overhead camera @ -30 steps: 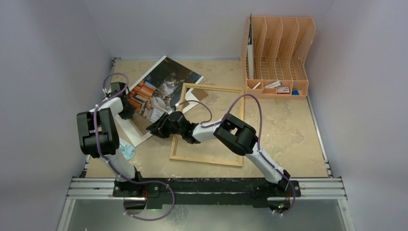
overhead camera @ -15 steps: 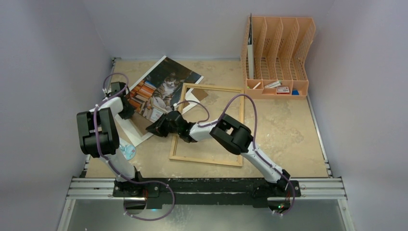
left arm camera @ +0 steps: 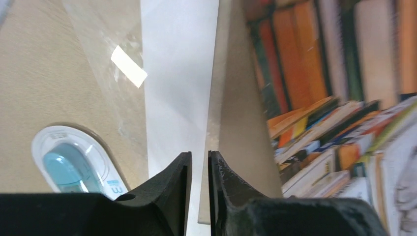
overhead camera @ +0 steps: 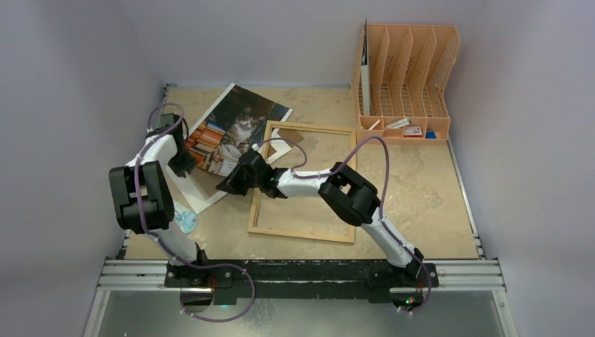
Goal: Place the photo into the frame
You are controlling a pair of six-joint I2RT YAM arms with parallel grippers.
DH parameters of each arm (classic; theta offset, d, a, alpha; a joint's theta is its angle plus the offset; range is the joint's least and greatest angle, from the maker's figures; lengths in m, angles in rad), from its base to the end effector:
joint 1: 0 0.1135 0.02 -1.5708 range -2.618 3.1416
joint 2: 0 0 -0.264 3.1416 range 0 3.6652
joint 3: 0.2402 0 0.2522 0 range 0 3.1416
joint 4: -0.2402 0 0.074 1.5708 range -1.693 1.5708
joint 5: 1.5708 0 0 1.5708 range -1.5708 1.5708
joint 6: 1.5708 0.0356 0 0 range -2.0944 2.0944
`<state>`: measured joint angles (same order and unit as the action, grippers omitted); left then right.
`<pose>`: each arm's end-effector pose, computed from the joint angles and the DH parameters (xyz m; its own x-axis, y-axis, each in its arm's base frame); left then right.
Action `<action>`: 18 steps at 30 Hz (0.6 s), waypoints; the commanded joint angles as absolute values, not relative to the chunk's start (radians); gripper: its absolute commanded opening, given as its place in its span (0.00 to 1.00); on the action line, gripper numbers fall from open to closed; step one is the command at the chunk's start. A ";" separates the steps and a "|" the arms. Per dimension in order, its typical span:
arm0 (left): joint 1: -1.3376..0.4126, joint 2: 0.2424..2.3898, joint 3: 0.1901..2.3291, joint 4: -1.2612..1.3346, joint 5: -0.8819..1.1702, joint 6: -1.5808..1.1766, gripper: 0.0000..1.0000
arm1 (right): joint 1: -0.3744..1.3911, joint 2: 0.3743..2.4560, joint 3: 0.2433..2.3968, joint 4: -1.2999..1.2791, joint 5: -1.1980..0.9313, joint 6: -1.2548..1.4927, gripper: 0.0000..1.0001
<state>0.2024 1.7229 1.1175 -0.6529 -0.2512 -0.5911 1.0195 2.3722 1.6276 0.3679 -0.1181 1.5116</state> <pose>0.3204 0.0748 0.1812 -0.6238 -0.6790 -0.3871 -0.7433 0.6685 0.0251 0.2751 0.4555 0.1351 -0.9131 0.4075 -0.0118 0.1389 0.3381 0.9308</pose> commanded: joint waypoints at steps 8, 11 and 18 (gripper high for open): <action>0.202 1.602 1.274 -0.677 -0.257 -0.538 0.35 | 0.978 2.192 1.728 -0.024 -0.093 1.279 0.00; 0.201 1.637 1.277 -0.638 -0.134 -0.508 0.42 | 0.976 2.168 1.741 -0.068 -0.118 1.221 0.00; 0.201 1.710 1.290 -0.612 -0.041 -0.491 0.50 | 0.956 2.074 1.669 -0.068 -0.165 1.103 0.00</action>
<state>0.2020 1.6794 1.2514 -0.6426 -0.1078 -0.5228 0.9813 2.1757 1.6806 -0.0521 -0.1322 1.2144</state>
